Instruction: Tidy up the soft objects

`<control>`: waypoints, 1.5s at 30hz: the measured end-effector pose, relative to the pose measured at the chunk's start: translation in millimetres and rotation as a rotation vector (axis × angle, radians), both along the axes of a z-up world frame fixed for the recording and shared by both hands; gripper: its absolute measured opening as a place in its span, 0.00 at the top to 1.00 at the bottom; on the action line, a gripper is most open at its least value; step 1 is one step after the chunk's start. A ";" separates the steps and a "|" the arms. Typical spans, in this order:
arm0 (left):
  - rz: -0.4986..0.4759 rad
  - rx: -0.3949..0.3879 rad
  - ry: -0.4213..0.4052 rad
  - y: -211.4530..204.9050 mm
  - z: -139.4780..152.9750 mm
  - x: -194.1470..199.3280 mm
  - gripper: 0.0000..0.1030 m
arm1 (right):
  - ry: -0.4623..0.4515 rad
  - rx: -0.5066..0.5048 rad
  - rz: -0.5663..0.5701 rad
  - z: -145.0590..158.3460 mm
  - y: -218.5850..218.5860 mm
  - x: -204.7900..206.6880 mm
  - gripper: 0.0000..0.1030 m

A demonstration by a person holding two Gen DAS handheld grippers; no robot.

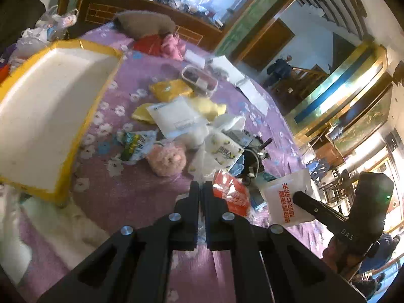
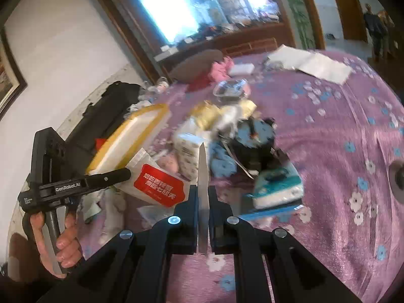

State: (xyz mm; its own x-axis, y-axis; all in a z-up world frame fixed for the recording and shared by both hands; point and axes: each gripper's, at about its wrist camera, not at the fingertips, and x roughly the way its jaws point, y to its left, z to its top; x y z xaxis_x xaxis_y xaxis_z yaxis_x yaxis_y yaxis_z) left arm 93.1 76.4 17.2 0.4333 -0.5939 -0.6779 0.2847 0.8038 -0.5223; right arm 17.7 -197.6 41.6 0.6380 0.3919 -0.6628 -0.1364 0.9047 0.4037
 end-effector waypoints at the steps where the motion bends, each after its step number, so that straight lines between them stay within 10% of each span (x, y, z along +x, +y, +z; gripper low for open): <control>1: -0.001 -0.017 -0.002 4.9 4.9 -1.7 0.97 | -0.011 0.009 0.009 4.7 3.8 0.0 0.93; 11: 0.209 -0.015 -0.125 111.1 62.4 1.5 0.97 | -0.059 0.119 0.203 40.4 91.6 46.6 0.93; 28: 0.450 0.160 0.057 206.3 -27.9 86.5 0.95 | 0.200 0.189 0.272 -58.3 238.7 193.2 0.92; 30: 0.433 0.228 0.043 197.6 -26.1 81.4 0.73 | 0.236 0.175 0.262 -66.2 243.4 195.2 0.90; 32: 0.430 0.295 -0.006 184.8 -16.9 71.2 0.26 | 0.228 0.107 0.265 -64.0 248.9 192.5 0.89; 34: 0.458 0.347 -0.075 176.3 -3.5 58.2 0.21 | 0.197 0.037 0.261 -52.4 249.8 184.0 0.82; 38: 0.475 0.351 -0.216 155.9 28.1 28.1 0.14 | 0.041 -0.017 0.196 -12.0 216.2 145.5 0.26; 45: 0.356 0.338 -0.379 61.7 51.9 -26.1 0.08 | -0.092 -0.007 0.108 32.0 105.8 48.7 0.14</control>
State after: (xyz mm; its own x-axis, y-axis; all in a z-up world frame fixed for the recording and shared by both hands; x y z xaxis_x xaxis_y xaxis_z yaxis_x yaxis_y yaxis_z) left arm 67.0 138.1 69.1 0.8130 -0.1482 -0.5630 0.0847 0.9869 -0.1375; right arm 66.4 -91.7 73.7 0.6501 0.4578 -0.6065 -0.2696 0.8852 0.3792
